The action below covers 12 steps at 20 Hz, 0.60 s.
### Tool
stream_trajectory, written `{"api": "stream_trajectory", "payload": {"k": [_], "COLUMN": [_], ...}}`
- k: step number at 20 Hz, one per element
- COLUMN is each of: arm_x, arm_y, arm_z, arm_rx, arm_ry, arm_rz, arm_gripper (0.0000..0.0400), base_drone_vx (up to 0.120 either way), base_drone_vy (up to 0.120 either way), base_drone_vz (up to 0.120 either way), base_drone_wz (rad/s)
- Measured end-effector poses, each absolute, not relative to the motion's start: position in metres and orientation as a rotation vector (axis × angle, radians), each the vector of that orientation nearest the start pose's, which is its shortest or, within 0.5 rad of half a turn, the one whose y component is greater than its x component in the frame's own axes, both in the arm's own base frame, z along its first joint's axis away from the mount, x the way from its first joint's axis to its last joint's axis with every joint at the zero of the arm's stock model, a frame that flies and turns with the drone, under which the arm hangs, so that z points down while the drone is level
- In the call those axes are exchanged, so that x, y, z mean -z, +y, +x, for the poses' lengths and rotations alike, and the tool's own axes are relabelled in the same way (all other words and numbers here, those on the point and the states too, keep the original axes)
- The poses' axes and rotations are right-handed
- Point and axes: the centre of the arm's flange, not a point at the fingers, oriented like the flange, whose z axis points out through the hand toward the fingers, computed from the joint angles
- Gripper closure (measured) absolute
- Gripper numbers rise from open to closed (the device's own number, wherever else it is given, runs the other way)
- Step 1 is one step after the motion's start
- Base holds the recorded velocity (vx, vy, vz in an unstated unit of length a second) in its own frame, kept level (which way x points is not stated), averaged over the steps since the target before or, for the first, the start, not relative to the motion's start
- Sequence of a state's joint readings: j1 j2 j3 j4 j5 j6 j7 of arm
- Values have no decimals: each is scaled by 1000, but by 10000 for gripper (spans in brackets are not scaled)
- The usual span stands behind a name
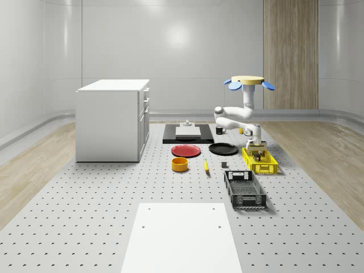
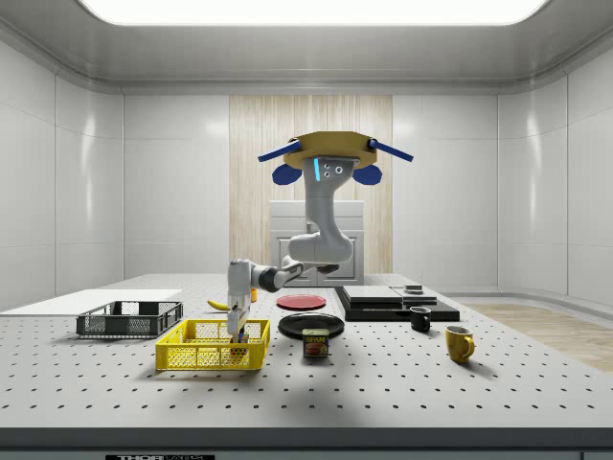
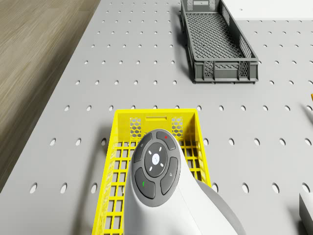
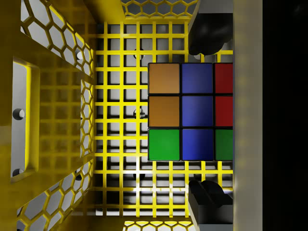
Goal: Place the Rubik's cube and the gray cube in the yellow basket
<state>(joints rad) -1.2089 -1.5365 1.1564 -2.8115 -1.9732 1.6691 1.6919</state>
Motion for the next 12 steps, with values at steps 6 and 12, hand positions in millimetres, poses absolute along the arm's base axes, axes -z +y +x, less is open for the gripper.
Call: {"api": "stream_trajectory", "payload": {"k": [6, 12], "arm_x": [-533, -524], "arm_y": [0, 0], "arm_z": [307, 307], "arm_rx": [-786, -786], "arm_ry": [-2, -2], "arm_rz": [1, 1], "arm_gripper": [2, 1], "base_drone_vx": [0, 0], "base_drone_vy": [0, -73], "base_drone_vz": [87, 120], "base_drone_wz": [0, 0]}}
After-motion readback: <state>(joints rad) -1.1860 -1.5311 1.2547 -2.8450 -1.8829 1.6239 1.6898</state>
